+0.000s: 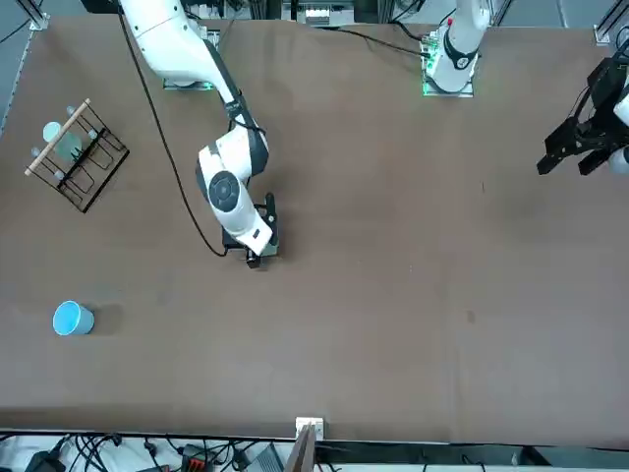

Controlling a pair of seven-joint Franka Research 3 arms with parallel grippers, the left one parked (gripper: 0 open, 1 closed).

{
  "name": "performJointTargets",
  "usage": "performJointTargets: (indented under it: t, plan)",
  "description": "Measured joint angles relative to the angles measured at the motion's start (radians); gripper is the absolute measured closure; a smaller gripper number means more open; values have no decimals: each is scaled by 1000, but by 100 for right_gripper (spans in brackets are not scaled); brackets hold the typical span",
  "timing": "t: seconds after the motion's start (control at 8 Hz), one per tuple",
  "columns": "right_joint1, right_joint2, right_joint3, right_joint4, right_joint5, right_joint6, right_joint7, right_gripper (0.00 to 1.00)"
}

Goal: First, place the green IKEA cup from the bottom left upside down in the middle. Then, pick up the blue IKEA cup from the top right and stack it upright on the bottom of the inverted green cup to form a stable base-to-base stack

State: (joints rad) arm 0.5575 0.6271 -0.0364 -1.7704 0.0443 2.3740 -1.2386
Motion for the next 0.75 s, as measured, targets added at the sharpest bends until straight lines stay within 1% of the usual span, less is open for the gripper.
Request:
performJointTargets:
  t: [0.38,0.5,0.62,0.75]
  plan:
    - [1,-3,-2,1,-1,-6,0,13]
    - [3,-4,-5,9,-4,-24,0,13]
    - [6,-12,-24,35,-44,-90,0,13]
    - [6,-28,-48,78,-101,-190,0,13]
